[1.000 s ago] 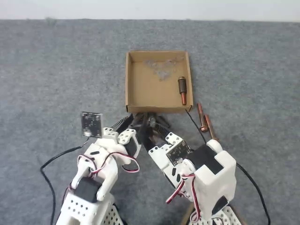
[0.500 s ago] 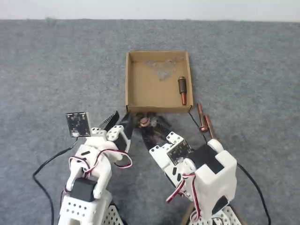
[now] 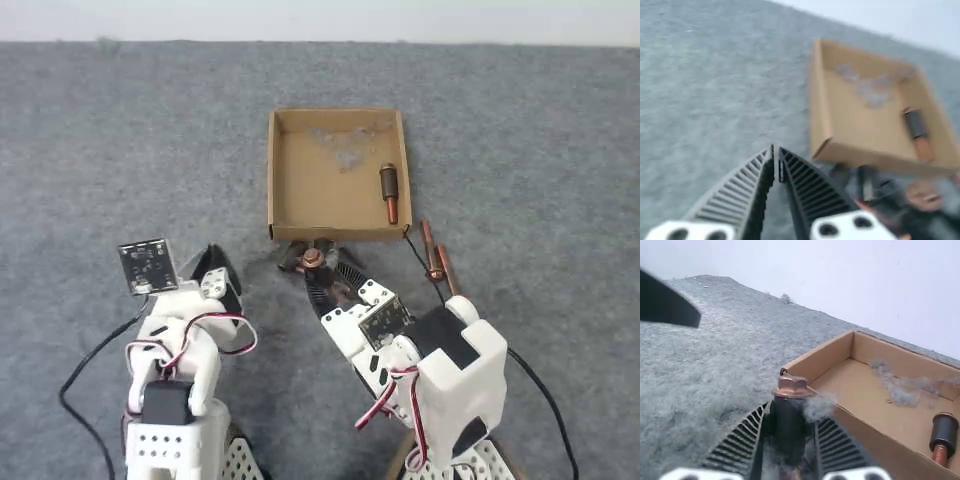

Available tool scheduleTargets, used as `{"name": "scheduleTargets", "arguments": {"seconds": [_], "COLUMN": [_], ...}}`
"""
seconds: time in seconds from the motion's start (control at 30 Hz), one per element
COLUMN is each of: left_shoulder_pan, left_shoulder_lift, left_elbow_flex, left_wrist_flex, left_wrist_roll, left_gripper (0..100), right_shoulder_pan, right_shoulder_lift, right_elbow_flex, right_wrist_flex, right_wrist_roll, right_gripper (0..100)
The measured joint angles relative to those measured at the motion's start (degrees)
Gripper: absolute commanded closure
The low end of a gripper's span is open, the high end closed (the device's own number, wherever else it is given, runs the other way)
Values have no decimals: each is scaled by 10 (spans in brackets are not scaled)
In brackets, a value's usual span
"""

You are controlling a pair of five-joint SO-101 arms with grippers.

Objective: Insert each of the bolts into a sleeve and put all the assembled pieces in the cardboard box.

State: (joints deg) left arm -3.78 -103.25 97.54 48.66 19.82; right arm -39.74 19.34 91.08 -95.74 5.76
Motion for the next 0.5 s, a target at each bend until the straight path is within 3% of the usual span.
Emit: {"name": "scheduleTargets", "arguments": {"seconds": [0.17, 0.3, 0.5], "left_shoulder_pan": [-49, -73, -79], "left_shoulder_lift": [0, 0, 0], "left_elbow_flex": [0, 0, 0], "left_wrist_flex": [69, 88, 127], "left_wrist_roll": [-92, -110, -156], "left_gripper": [991, 991, 991], "right_shoulder_pan": [0, 2, 62], "right_shoulder_lift": [0, 0, 0], "right_elbow_flex": [0, 0, -6], "right_wrist_flex": [0, -4, -30], "right_wrist_roll": [0, 0, 33], "right_gripper": [992, 992, 992]}}
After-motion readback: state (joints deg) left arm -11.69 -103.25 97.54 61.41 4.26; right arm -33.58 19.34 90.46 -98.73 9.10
